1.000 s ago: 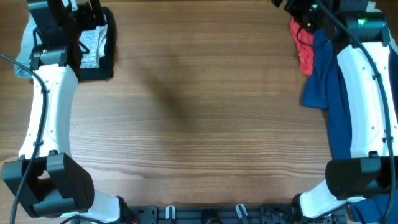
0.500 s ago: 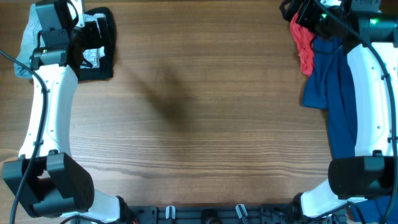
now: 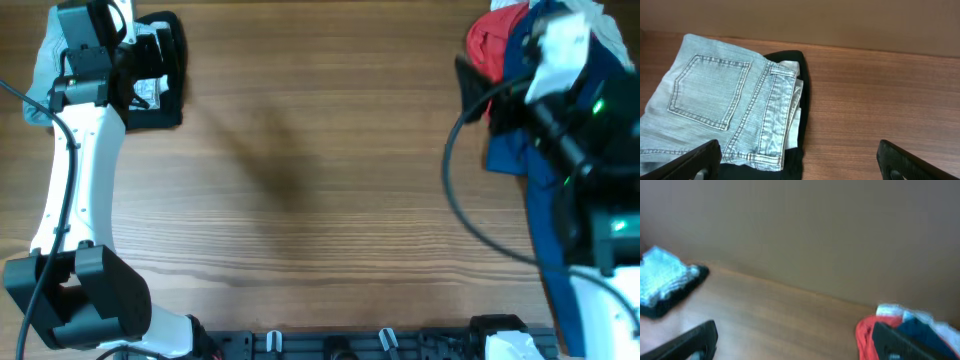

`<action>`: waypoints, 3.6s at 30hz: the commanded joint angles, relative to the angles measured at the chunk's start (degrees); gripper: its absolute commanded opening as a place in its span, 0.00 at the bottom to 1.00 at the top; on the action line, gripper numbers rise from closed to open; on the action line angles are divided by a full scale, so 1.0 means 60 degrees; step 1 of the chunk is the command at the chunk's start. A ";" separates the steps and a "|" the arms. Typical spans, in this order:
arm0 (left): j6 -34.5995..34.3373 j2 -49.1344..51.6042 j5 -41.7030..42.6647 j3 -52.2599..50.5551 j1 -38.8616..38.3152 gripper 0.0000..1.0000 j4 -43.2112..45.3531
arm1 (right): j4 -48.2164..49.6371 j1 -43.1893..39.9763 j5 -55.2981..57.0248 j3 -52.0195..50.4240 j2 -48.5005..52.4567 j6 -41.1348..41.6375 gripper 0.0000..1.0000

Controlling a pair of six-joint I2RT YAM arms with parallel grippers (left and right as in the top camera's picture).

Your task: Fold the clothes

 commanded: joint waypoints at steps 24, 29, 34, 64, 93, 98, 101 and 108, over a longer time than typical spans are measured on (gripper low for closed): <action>0.0102 0.0098 0.0080 -0.0033 -0.0033 1.00 0.0022 | 0.5792 0.0586 -0.0222 -1.1205 -0.8360 -0.0248 1.00; 0.0102 0.0098 0.0080 -0.0033 -0.0033 1.00 0.0022 | 0.5435 0.0586 -0.0073 -1.1205 -0.8768 -0.0266 1.00; 0.0102 0.0098 0.0080 -0.0033 -0.0033 1.00 0.0022 | 0.5053 0.0586 -0.0084 -1.1205 -0.9570 -0.0251 1.00; 0.0102 0.0098 0.0080 -0.0033 -0.0033 1.00 0.0022 | 0.4124 0.0586 -0.0288 -1.1202 -0.9643 -0.0255 1.00; 0.0025 -0.6302 0.1592 -0.6790 -0.0138 1.00 0.3260 | 0.4124 0.0586 -0.0288 -1.1202 -0.9643 -0.0259 1.00; -0.0863 -0.9194 0.2084 -0.9927 -0.0138 1.00 0.4521 | 0.4124 0.0586 -0.0288 -1.1202 -0.9643 -0.0259 1.00; -0.1005 -1.0495 0.2127 -1.1151 -0.0138 1.00 0.4623 | 0.4124 0.0586 -0.0288 -1.1202 -0.9643 -0.0262 1.00; -0.1293 -1.3052 0.2313 -1.2659 -0.0076 1.00 0.4583 | 0.4124 0.0586 -0.0288 -1.1202 -0.9643 -0.0259 1.00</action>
